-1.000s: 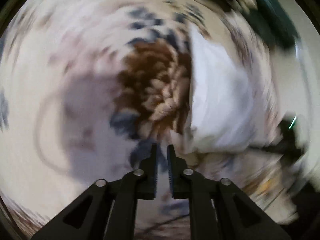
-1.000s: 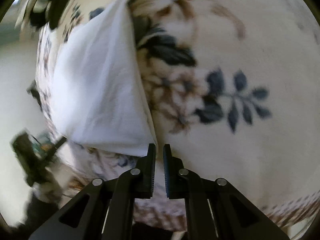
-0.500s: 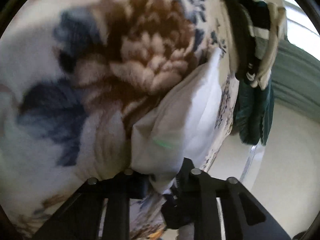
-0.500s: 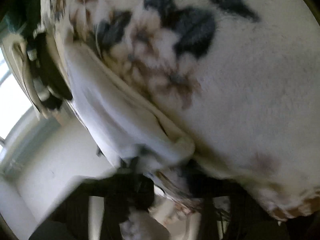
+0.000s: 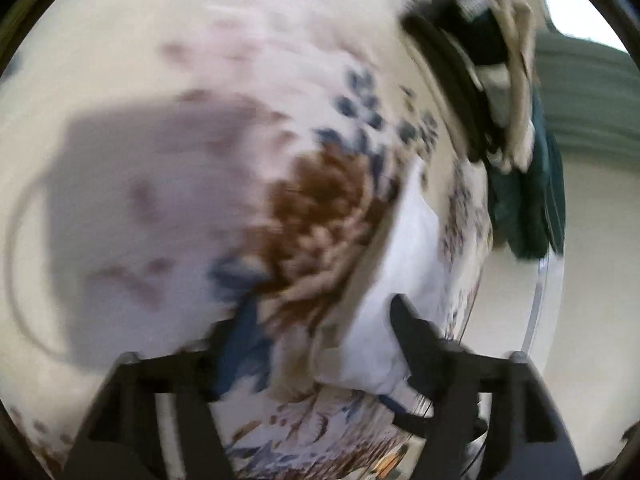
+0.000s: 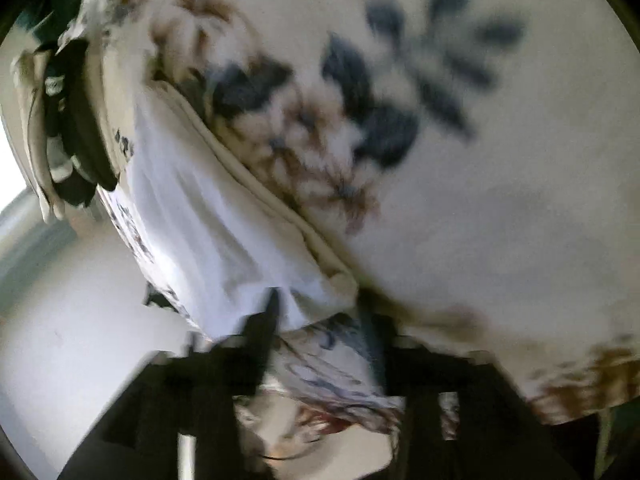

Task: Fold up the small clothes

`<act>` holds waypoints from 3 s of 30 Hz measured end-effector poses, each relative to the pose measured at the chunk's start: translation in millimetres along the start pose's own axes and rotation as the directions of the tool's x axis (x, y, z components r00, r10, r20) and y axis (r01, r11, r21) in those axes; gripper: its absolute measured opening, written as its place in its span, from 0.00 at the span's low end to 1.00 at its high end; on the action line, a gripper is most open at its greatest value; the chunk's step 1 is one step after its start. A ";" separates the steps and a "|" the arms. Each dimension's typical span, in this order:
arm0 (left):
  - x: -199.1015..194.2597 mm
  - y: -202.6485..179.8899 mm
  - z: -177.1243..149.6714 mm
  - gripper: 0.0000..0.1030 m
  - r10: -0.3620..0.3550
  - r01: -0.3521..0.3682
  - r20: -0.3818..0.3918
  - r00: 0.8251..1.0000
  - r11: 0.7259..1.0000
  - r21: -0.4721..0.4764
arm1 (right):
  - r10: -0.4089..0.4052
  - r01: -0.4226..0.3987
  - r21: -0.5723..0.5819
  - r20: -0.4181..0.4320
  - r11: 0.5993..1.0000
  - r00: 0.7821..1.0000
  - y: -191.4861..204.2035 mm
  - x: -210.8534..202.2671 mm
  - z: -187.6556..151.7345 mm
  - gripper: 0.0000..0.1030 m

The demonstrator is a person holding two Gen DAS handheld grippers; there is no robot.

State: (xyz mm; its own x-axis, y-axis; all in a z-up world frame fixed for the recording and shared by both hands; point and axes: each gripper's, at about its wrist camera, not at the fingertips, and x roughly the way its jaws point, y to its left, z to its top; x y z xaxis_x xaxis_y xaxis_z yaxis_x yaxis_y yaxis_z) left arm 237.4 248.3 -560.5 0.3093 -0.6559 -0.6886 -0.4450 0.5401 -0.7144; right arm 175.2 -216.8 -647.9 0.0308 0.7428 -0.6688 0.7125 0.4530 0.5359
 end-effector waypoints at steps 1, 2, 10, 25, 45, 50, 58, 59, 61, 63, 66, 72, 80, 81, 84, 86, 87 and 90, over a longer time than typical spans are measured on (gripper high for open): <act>10.4 -9.3 2.8 0.66 -0.018 0.019 -0.031 0.999 0.999 0.033 | -0.020 0.021 -0.037 0.023 0.999 1.000 4.4 -10.3 1.4 0.63; 18.2 -13.7 5.5 0.66 -0.024 0.027 -0.052 0.998 0.998 0.053 | -0.030 0.033 -0.071 0.045 0.997 0.999 9.1 -18.9 4.1 0.64; 99.1 -46.4 32.3 0.66 -0.082 0.115 -0.204 0.976 0.982 0.153 | 0.064 -0.077 -0.217 -0.065 0.973 0.996 38.2 10.4 66.6 0.65; 63.3 -95.3 30.4 0.14 -0.047 0.096 -0.171 0.984 0.953 0.289 | 0.172 -0.193 -0.318 -0.093 0.928 0.981 100.4 30.8 63.8 0.12; -23.7 -338.1 245.1 0.15 -0.144 0.096 0.072 0.987 0.885 0.455 | 0.251 -0.181 -0.607 0.031 0.774 0.967 454.6 -92.6 112.4 0.12; 30.0 -344.0 313.6 0.16 0.007 -0.035 0.064 0.998 0.891 0.453 | 0.182 -0.102 -0.621 0.067 0.777 0.981 523.2 -63.5 176.4 0.12; 51.4 -345.7 325.1 0.26 0.217 -0.237 0.097 0.971 0.843 0.483 | -0.004 0.098 -0.636 0.148 0.766 0.989 557.2 -20.0 213.1 0.14; 46.4 -348.2 323.1 0.33 0.267 -0.311 0.160 0.950 0.822 0.476 | -0.033 0.129 -0.644 0.159 0.754 0.987 557.2 -19.8 211.8 0.17; 33.6 -354.3 316.0 0.34 0.299 -0.398 0.273 0.914 0.784 0.476 | -0.123 0.230 -0.652 0.207 0.722 0.971 560.4 -17.7 207.8 0.28; 24.9 -359.4 309.8 0.35 0.307 -0.449 0.347 0.886 0.753 0.480 | -0.204 0.338 -0.664 0.274 0.667 0.940 566.2 -16.5 199.4 0.49; 16.1 -366.2 295.9 0.89 0.325 -0.516 0.426 0.845 0.704 0.487 | -0.286 0.486 -0.671 0.394 0.560 0.873 569.4 -17.7 176.7 0.69; 10.7 -373.0 256.9 1.00 0.364 -0.600 0.494 0.790 0.628 0.496 | -0.365 0.695 -0.569 0.594 0.439 0.717 549.9 -37.7 130.0 0.99; -19.8 -384.0 191.8 1.00 0.408 -0.676 0.559 0.722 0.589 0.444 | -0.335 0.824 -0.429 0.766 0.369 0.549 520.7 -92.1 58.7 0.99; -25.2 -386.4 183.0 1.00 0.404 -0.672 0.557 0.726 0.590 0.448 | -0.326 0.824 -0.422 0.772 0.379 0.545 516.3 -102.6 47.9 0.99; -48.0 -395.0 151.3 1.00 0.380 -0.657 0.561 0.736 0.599 0.457 | -0.302 0.833 -0.398 0.799 0.385 0.521 503.8 -131.4 14.4 1.00; -66.5 -401.4 125.9 1.00 0.356 -0.643 0.565 0.744 0.611 0.462 | -0.278 0.829 -0.400 0.807 0.392 0.521 496.3 -152.5 -13.9 1.00; -76.2 -404.8 111.9 1.00 0.347 -0.643 0.573 0.743 0.607 0.466 | -0.267 0.828 -0.402 0.812 0.390 0.520 493.9 -161.8 -27.6 1.00; -100.2 -412.3 79.9 1.00 0.334 -0.655 0.599 0.727 0.600 0.460 | -0.216 0.829 -0.398 0.836 0.392 0.504 486.9 -193.4 -74.8 1.00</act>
State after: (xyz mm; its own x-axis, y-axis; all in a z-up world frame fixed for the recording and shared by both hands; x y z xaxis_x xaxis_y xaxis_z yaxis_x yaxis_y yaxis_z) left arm 457.0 133.6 -206.9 0.5802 0.0193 -0.8143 -0.0825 0.9960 -0.0351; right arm 463.7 -103.1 -219.0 0.4479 -0.1358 -0.8837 0.0260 0.9900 -0.1390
